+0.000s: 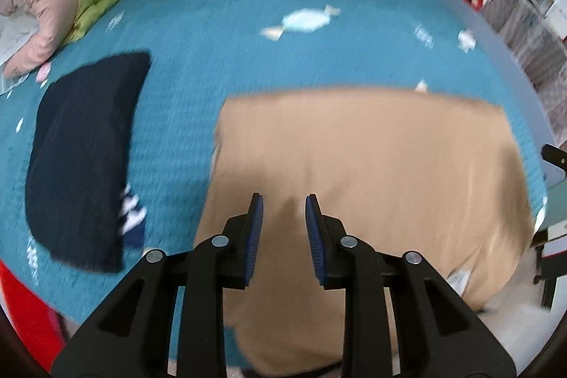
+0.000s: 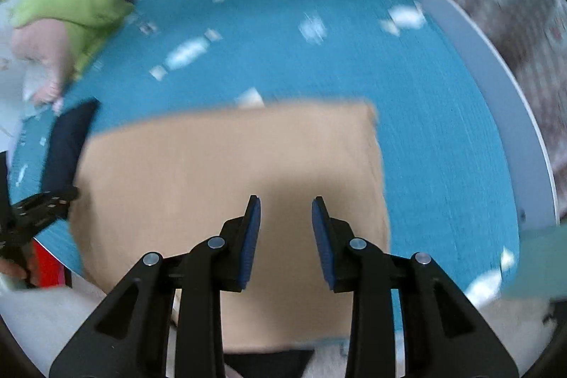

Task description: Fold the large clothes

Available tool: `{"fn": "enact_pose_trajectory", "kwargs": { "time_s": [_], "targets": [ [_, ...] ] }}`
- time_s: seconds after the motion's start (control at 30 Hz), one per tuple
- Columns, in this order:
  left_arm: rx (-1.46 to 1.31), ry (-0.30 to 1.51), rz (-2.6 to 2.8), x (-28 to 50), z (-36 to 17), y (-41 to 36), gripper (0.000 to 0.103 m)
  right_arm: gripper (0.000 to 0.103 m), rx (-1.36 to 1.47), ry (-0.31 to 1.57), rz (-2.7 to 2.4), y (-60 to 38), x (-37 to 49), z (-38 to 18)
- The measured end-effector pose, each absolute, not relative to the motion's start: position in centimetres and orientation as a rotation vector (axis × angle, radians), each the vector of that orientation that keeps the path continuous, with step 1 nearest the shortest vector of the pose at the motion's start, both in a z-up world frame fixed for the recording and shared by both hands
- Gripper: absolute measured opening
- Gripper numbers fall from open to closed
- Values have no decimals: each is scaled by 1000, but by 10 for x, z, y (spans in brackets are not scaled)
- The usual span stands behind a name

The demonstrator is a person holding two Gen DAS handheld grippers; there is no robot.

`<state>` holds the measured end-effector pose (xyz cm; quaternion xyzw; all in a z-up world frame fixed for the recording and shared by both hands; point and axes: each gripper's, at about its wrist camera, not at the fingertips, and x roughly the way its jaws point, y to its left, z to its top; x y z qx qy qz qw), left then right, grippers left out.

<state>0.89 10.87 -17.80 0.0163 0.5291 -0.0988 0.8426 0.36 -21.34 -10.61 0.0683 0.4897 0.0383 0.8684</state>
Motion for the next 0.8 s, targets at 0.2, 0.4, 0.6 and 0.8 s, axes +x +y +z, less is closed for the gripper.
{"fn": "enact_pose_trajectory", "kwargs": {
  "time_s": [0.2,0.4,0.6,0.8],
  "targets": [
    [-70,1077,-337,46,-180,67,26,28,172,965,204,-161,58,-120],
    [-139,1051,-373,73,-220,48,26,28,198,973,327,-109,99,-175],
    [-243,985,-362,82,-254,76,3,5,237,960,301,-146,114,-218],
    [-188,946,-277,82,-250,95,3,0,271,932,51,-241,106,-223]
  ]
}}
